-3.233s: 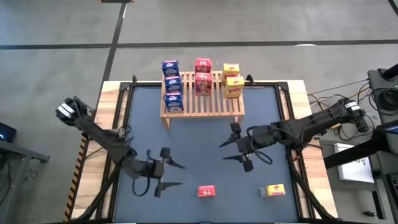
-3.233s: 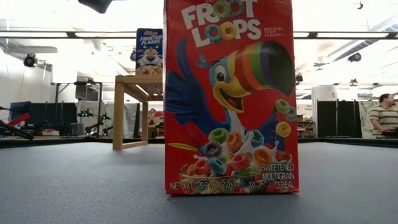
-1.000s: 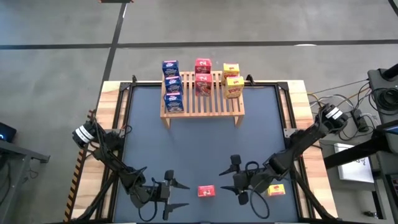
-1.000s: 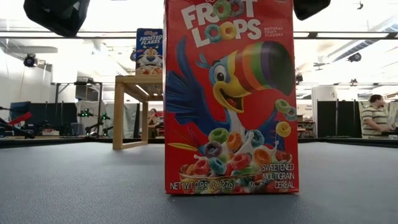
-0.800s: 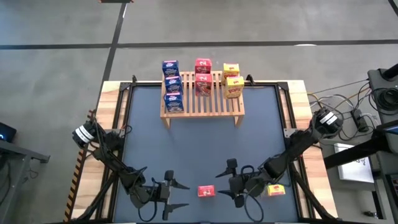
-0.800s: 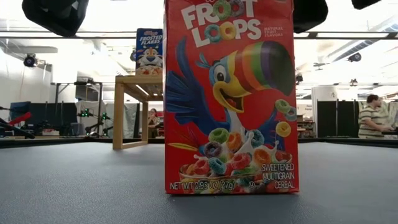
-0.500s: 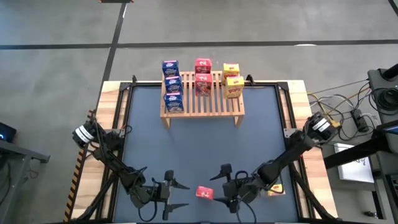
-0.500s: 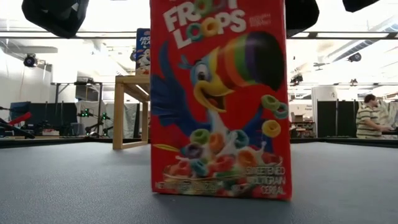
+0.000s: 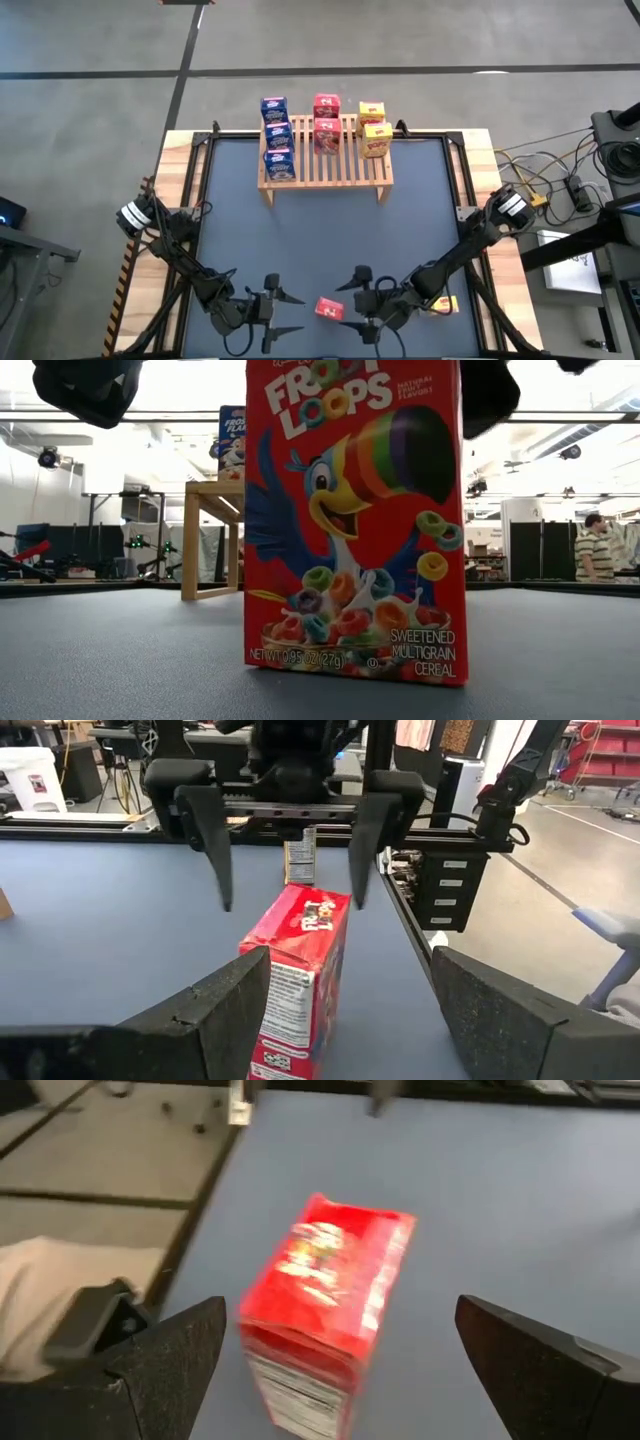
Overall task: Stack cereal on shelf
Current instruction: Put the red cereal box on the shelf aligned with the other red cereal boxes
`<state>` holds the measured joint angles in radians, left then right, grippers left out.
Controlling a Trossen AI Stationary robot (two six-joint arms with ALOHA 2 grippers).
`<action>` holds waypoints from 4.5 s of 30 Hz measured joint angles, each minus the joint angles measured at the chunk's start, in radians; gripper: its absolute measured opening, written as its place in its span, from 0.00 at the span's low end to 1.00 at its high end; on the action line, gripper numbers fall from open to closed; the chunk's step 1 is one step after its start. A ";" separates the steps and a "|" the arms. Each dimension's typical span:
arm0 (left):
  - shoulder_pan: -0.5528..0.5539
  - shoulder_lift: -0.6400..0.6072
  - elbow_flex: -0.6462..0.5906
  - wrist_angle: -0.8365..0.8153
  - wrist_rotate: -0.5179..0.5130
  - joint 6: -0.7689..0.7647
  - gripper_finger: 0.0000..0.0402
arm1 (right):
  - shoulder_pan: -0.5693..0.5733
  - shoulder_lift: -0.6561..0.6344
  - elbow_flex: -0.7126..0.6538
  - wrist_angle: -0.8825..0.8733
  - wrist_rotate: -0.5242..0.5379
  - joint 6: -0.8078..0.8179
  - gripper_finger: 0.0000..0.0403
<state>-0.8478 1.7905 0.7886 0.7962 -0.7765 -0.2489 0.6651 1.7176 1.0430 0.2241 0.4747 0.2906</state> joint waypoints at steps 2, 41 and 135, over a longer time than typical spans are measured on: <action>0.000 0.000 0.000 -0.002 0.000 0.000 0.65 | 0.000 0.000 -0.013 -0.001 0.037 0.051 0.95; 0.000 0.000 0.000 -0.006 0.000 -0.002 0.65 | -0.020 0.143 -0.054 0.193 -0.012 0.117 0.56; 0.001 -0.046 -0.115 0.139 0.002 0.101 0.65 | -1.021 -0.211 0.320 -0.558 -0.780 -0.697 0.41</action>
<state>-0.8471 1.7443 0.6741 0.9351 -0.7742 -0.1478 -0.3559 1.5066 1.3628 -0.3343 -0.3058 -0.4060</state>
